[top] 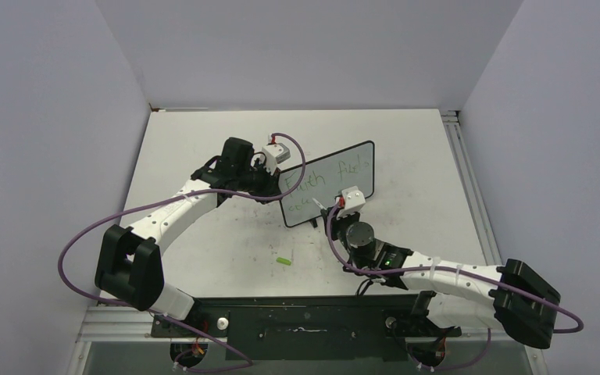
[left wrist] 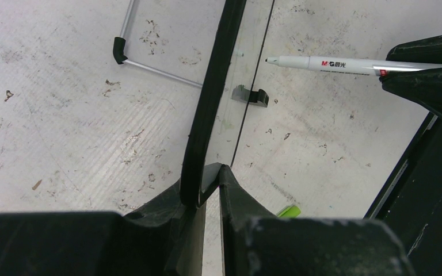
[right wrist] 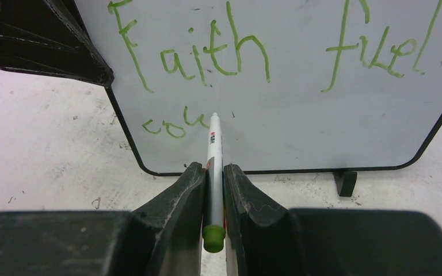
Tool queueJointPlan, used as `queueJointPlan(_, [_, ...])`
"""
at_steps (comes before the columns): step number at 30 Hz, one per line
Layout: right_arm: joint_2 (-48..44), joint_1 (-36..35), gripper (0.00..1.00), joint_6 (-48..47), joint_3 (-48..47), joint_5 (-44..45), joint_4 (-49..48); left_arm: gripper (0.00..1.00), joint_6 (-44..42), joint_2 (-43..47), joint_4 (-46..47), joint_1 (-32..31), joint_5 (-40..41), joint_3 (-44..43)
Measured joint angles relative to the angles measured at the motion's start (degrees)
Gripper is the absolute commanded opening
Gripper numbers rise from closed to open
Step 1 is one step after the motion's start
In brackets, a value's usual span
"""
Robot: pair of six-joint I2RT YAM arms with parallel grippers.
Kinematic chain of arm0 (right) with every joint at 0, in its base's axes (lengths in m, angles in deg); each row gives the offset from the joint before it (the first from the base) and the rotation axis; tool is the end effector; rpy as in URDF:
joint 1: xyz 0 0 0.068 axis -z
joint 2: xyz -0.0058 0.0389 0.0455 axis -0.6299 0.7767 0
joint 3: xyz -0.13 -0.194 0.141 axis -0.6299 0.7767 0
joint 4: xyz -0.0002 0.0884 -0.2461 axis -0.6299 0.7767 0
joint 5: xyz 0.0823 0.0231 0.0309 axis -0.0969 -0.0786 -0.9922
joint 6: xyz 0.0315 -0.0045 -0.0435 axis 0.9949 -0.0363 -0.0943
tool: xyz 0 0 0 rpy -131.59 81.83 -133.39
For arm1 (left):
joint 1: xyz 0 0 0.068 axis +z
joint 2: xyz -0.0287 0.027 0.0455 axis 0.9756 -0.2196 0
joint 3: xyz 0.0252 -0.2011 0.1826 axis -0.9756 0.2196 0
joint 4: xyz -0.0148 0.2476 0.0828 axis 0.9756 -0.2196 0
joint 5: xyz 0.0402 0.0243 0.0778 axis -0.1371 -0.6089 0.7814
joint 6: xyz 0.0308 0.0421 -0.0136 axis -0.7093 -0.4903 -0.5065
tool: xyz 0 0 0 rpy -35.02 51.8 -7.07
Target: Write a sentence on the whiteboard
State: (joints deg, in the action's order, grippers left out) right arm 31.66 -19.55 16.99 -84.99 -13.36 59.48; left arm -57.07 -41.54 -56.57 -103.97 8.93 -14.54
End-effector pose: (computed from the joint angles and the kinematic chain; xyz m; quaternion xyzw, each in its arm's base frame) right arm 0.1378 0.1939 0.2239 -0.1419 0.7629 0.2143 0.5933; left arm 0.2817 -0.1592 0.2675 0.3506 0.8321 -0.2725 0.3323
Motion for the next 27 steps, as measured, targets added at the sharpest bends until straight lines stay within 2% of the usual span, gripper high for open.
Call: queueJointPlan(27, [3.58, 0.02, 0.05, -0.81, -0.02, 1.57, -1.9, 0.0, -0.02, 0.0, 0.0, 0.0, 0.0, 0.0])
